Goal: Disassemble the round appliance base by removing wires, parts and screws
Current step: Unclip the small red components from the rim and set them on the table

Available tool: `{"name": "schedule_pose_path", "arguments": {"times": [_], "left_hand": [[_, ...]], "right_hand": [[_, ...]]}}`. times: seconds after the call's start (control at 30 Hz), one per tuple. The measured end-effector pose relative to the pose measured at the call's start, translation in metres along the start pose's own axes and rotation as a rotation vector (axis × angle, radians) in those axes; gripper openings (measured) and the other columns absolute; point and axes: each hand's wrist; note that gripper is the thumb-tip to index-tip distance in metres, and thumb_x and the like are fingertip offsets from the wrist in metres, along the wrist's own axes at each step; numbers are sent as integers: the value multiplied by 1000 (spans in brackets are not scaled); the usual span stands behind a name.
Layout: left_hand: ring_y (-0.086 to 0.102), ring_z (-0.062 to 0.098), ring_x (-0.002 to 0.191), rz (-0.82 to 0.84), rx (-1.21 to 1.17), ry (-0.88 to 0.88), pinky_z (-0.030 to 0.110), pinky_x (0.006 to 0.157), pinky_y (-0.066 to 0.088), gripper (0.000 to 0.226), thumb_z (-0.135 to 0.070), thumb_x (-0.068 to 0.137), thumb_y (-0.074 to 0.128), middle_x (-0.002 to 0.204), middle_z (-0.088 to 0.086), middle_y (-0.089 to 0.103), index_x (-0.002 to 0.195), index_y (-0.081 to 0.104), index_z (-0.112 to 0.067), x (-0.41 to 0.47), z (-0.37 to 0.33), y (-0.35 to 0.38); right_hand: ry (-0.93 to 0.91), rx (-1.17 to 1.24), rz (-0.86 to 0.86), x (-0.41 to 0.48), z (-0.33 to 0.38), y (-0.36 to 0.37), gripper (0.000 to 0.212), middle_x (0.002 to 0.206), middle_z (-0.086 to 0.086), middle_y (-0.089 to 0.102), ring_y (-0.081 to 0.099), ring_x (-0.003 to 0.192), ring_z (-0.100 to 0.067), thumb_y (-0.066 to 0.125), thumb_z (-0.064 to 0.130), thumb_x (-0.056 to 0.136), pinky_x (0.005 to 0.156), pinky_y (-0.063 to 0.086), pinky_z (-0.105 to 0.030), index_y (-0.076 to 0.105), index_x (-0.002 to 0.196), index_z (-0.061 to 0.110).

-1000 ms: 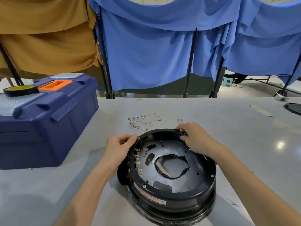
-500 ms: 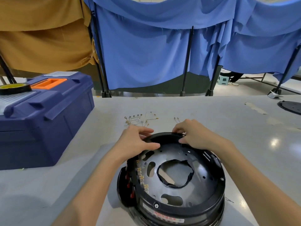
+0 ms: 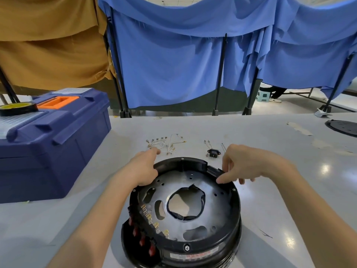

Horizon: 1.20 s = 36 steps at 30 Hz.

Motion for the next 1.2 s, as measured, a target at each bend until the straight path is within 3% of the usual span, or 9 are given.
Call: {"name": "schedule_pose_path", "arguments": {"times": [0.17, 0.33, 0.43, 0.6, 0.73, 0.8, 0.9, 1.07, 1.2], "left_hand": [[47, 24, 126, -12, -80, 77, 39, 102, 42, 63, -45, 82, 71, 139, 3, 49, 137, 44, -32, 1, -9, 3], [60, 29, 90, -275, 48, -30, 40, 82, 51, 28, -45, 92, 60, 95, 6, 64, 91, 65, -18, 7, -5, 3], [50, 28, 78, -294, 221, -73, 36, 68, 42, 32, -34, 100, 50, 85, 9, 57, 77, 44, -12, 5, -4, 5], [53, 30, 93, -253, 394, -191, 33, 69, 35, 18, -24, 96, 53, 110, 11, 57, 106, 45, -10, 0, -8, -8], [51, 27, 90, -286, 351, -178, 32, 68, 35, 40, -51, 87, 63, 106, 6, 58, 96, 45, -17, -2, -11, -10], [54, 31, 104, -267, 275, -144, 35, 73, 39, 49, -50, 88, 63, 117, 8, 58, 120, 49, -17, 2, -10, -5], [51, 30, 86, -354, 219, -109, 35, 69, 40, 33, -36, 92, 62, 86, 6, 53, 110, 56, -9, 5, -2, 2], [42, 24, 64, -441, 178, -190, 31, 54, 32, 36, -15, 90, 62, 67, 3, 35, 69, 33, -12, 6, 6, -2], [46, 24, 72, -404, 288, -246, 32, 57, 34, 43, -23, 82, 73, 71, 2, 38, 71, 33, -15, 8, -3, -12]], "right_hand": [[-62, -1, -40, 14, 9, 4, 21, 57, -13, 69, 61, 48, -21, 62, 15, 85, 54, 51, -27, 57, 70, 2], [-93, -1, -383, 33, 16, 15, 32, 96, -4, 59, 60, 99, -28, 64, 32, 91, 83, 49, -34, 63, 116, 11], [-24, 49, -346, 25, 11, 13, 53, 93, -7, 65, 66, 87, -25, 65, 48, 87, 78, 53, -36, 55, 119, 8], [-6, 88, -93, 17, 7, 7, 25, 58, -11, 70, 63, 41, -17, 58, 11, 85, 41, 46, -21, 56, 107, -1], [-63, 14, -256, 32, 10, 13, 10, 68, -10, 66, 65, 70, -28, 53, 4, 85, 58, 47, -31, 60, 88, 9], [-84, 32, -369, 41, 13, 20, 21, 98, -9, 66, 59, 99, -31, 51, 8, 93, 75, 47, -34, 66, 106, 15], [-30, 193, -503, 43, 15, 30, 37, 116, -12, 65, 57, 109, -32, 52, 24, 99, 90, 47, -38, 53, 133, 9], [45, 269, -358, 37, 6, 26, 22, 61, -12, 67, 64, 45, -19, 65, 15, 83, 40, 40, -21, 65, 93, -5], [11, 161, -399, 47, 11, 24, 17, 58, -7, 49, 49, 63, -29, 54, -1, 82, 51, 35, -28, 62, 67, 4]]}}
Point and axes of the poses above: each hand's wrist, its own x-axis towards the middle knuckle, its own y-axis out of the palm, z = x × y
